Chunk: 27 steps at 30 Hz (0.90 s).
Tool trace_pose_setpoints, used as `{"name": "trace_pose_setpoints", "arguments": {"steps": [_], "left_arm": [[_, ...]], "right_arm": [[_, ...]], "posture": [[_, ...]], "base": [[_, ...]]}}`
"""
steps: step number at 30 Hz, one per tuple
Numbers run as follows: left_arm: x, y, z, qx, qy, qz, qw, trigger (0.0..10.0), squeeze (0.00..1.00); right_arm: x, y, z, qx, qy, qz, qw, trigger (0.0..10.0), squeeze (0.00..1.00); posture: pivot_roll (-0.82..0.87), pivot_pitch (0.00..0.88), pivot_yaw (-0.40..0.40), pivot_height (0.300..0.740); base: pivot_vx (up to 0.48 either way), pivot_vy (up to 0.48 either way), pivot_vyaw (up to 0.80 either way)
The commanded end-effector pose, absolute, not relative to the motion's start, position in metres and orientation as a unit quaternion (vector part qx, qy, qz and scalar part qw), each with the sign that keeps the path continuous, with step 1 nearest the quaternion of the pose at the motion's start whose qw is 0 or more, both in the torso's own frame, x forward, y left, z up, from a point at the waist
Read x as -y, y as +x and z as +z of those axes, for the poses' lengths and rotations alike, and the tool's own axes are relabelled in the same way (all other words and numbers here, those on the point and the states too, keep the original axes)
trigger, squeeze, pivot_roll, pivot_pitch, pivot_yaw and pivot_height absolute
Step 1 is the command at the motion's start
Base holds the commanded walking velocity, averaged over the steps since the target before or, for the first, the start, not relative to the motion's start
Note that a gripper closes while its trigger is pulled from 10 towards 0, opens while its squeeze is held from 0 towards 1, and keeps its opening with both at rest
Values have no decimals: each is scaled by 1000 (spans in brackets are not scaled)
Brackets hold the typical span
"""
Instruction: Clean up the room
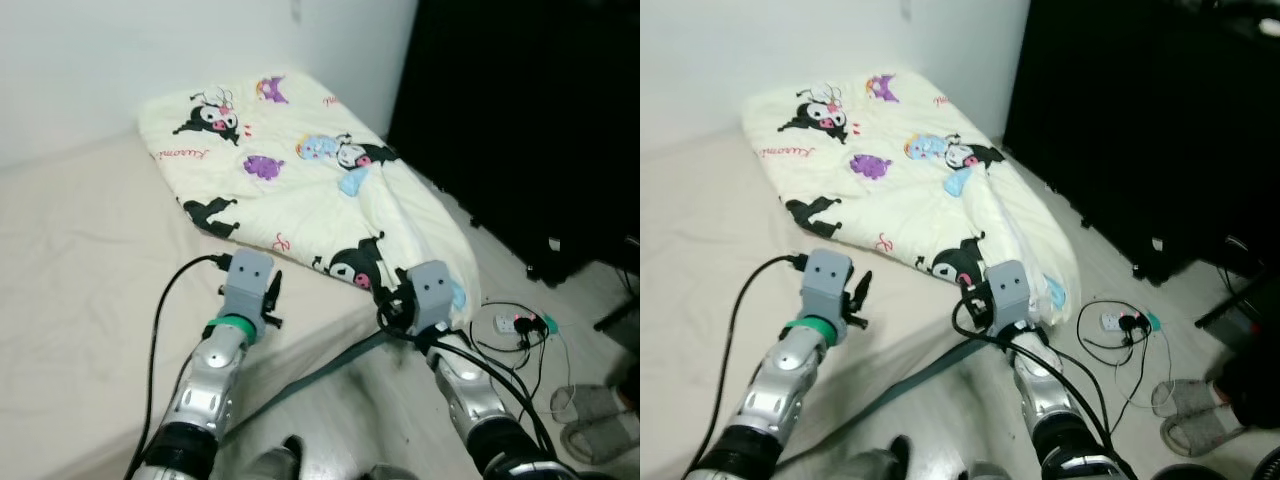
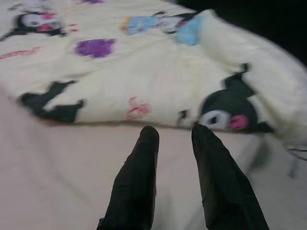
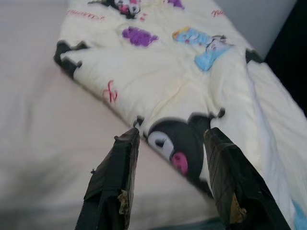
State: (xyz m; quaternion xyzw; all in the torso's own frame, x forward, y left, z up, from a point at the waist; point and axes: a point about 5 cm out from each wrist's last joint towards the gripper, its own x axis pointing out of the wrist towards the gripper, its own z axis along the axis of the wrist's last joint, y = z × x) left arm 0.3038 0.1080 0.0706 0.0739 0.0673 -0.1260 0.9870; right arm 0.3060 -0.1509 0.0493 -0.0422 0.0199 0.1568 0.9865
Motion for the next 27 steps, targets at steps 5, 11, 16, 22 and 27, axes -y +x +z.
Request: {"name": "trace_pose_setpoints", "arguments": {"steps": [5, 11, 16, 22, 27], "left_arm": [[-113, 302, 66, -80, 77, -120, 986, 10000, 0], [-113, 302, 67, -79, 80, -127, 985, 10000, 0], [-112, 302, 68, -76, 81, -133, 985, 10000, 0], [-110, 302, 69, -74, 82, -136, 985, 10000, 0], [-107, 301, 69, -70, 85, -143, 984, 10000, 0]], "right_arm": [[146, 301, 43, -32, -36, 164, 985, 10000, 0], [146, 301, 43, -32, -35, 162, 986, 10000, 0], [146, 300, 43, -31, -33, 160, 986, 10000, 0], [146, 300, 44, -26, -21, 156, 987, 10000, 0], [147, 301, 44, -26, -10, 152, 988, 10000, 0]], "posture": [[-24, 35, 41, 740], [-24, 37, 43, 740], [-28, 38, 46, 740], [-30, 39, 46, 740], [-34, 41, 47, 740]], "base": [[0, 0, 763], [0, 0, 763], [0, 0, 758], [0, 0, 747], [0, -337, 140]]}}
